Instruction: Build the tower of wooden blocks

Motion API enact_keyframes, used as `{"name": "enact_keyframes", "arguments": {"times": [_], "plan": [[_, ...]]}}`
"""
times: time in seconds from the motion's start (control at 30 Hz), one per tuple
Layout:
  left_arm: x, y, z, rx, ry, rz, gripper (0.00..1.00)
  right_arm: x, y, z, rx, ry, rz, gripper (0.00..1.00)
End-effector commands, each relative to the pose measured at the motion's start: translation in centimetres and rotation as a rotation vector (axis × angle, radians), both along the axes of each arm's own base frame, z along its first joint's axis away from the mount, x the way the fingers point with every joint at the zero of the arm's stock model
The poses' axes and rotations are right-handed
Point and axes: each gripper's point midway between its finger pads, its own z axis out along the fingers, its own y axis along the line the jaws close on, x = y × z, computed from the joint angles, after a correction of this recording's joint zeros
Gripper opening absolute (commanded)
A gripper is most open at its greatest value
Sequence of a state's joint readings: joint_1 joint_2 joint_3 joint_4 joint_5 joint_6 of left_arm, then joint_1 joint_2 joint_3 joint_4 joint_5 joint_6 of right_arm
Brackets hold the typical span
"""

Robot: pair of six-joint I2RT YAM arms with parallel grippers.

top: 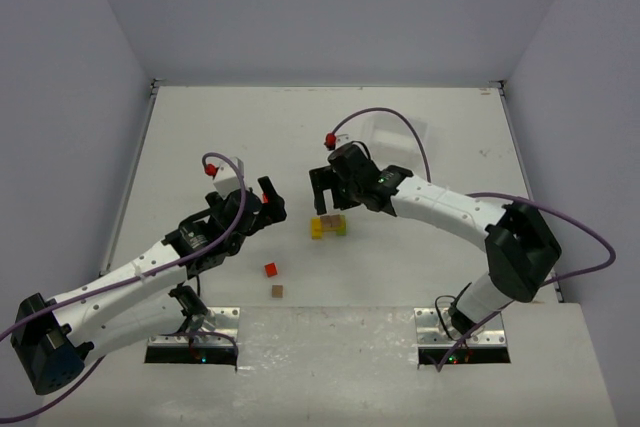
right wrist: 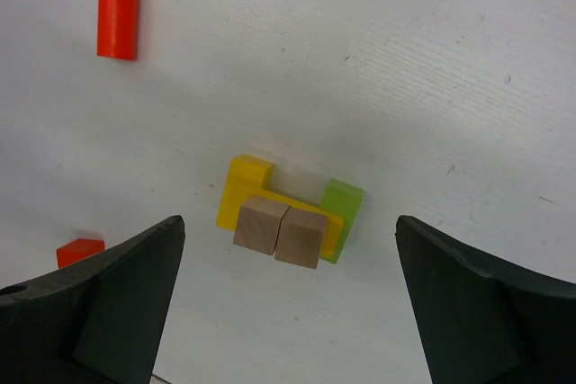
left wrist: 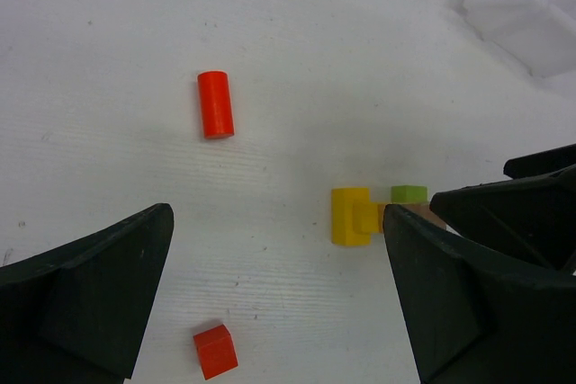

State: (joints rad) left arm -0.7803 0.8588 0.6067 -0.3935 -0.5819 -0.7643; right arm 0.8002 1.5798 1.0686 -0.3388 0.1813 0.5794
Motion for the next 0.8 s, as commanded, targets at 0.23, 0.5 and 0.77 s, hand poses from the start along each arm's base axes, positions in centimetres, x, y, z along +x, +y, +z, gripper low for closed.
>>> {"name": "enact_keyframes", "arguments": {"times": [0.23, 0.5, 0.77], "plan": [[0.3, -0.2, 2.4, -0.061, -0.073, 0.002, 1.00, -1.8, 0.9, -1.7, -0.022, 0.021, -0.044, 0.93], [0.2, 0.0, 2.8, -0.071, -0.088, 0.006, 1.00, -1.4, 1.0, -3.2, -0.071, 0.041, -0.087, 0.89], [0.1, 0.1, 2.6, -0.071, -0.087, 0.005, 1.00, -1.8, 1.7, -3.9, -0.050, 0.055, -0.077, 0.74]]}}
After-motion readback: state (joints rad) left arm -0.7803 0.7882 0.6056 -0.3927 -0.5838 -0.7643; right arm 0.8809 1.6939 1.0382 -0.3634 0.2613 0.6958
